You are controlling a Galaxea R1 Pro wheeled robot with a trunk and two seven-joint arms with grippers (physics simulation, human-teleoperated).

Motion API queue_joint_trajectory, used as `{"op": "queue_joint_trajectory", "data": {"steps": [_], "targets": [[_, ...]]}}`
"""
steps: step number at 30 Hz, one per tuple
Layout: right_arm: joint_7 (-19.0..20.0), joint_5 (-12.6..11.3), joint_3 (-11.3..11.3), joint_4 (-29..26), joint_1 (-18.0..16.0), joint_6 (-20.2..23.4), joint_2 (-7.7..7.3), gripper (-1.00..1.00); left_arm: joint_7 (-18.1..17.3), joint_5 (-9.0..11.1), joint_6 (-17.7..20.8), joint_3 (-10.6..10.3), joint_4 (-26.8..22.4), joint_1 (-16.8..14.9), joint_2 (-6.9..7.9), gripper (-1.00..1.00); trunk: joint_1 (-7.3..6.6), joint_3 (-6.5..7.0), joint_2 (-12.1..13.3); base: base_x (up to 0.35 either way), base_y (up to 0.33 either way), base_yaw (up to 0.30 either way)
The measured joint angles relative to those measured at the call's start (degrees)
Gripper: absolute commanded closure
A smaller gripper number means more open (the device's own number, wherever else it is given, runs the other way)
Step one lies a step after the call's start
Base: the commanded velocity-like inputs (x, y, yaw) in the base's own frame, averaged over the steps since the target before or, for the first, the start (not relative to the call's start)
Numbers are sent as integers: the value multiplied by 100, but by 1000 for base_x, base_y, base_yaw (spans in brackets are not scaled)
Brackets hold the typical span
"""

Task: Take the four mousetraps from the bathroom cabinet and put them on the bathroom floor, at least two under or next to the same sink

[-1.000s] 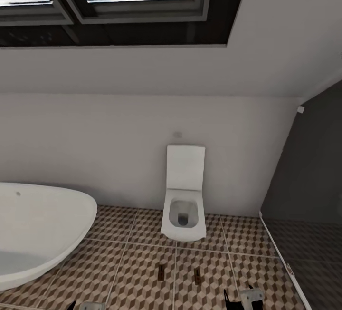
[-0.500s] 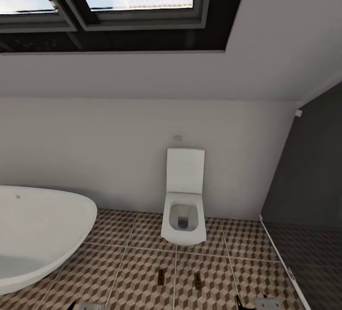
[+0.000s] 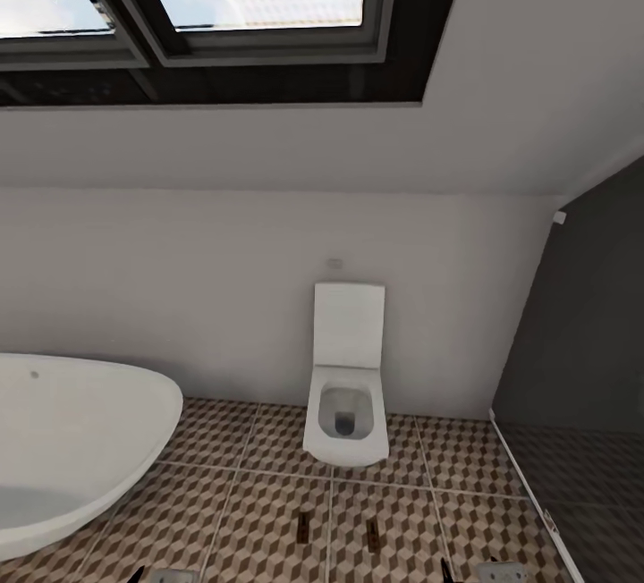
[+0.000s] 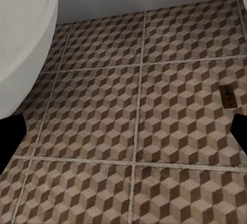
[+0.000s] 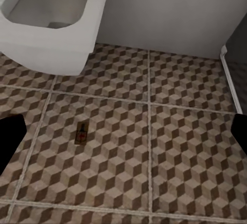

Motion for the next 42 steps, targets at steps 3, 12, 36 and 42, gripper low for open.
{"op": "queue_joint_trajectory", "data": {"steps": [3,12,36,42], "targets": [[0,0,1,0,0,0,4,-100,-2,0,3,2,0,0,-2,-100,0,1,0,0,0,0],[1,-1,-5,0,0,1,30,-100,-4,0,7,2,0,0,-3,-100,0,0,0,0,0,0],[1,-1,-7,0,1,1,42,-100,-4,0,8,4,0,4,-3,-100,-1,-105,6,0,0,-3],[1,-1,-6,-1,2,1,41,-100,1,3,11,4,1,7,-4,-100,-1,-103,5,0,0,-152]]}}
